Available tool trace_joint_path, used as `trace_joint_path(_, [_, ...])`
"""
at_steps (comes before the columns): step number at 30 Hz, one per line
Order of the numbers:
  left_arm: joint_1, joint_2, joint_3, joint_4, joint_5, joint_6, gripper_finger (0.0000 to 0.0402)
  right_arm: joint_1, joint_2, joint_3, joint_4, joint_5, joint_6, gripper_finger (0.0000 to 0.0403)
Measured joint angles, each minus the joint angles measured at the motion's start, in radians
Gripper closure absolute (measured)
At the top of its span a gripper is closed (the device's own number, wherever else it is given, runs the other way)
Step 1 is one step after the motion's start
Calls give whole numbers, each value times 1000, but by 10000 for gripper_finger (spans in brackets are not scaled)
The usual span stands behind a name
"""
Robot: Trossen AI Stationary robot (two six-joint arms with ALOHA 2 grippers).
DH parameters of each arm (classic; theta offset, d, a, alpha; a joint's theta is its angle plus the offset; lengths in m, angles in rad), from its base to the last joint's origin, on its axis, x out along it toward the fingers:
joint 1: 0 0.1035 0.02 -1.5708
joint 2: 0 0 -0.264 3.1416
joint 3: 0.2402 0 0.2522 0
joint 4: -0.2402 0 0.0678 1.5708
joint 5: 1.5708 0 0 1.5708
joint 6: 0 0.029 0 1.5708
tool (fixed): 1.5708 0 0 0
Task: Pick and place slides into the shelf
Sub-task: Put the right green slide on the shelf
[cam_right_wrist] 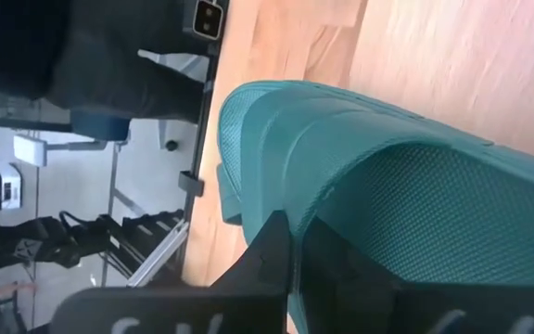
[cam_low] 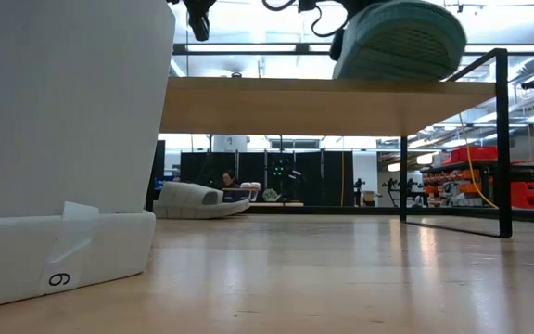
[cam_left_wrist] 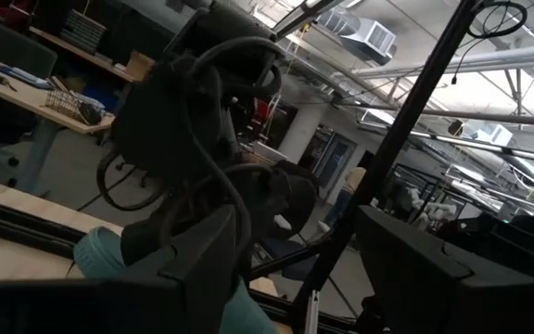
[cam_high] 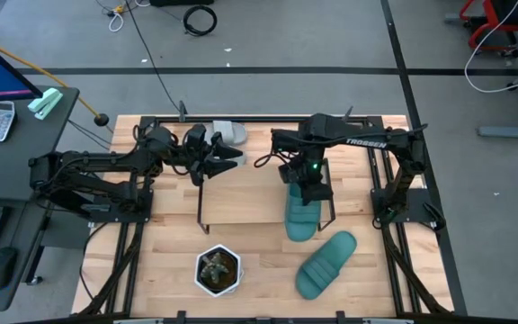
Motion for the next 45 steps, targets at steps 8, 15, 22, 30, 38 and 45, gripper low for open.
trace_joint_path(8, [0,0,0,-4,-1,0,173,-3,-32,-75,1,0,13,393])
trace_joint_path(15, [0,0,0,-9,0,1,173,-2,-73,-78,-3,6,35,393])
trace_joint_path(22, [0,0,0,-9,-1,1,173,-1,-78,-78,0,10,37,393])
trace_joint_path(30, [0,0,0,-10,-1,1,173,14,-86,-158,1,-16,46,393])
trace_joint_path(38, [0,0,0,-10,-1,3,173,81,-86,-213,-1,-56,47,393])
trace_joint_path(45, [0,0,0,-10,-1,26,173,81,-86,-213,-1,-52,72,393])
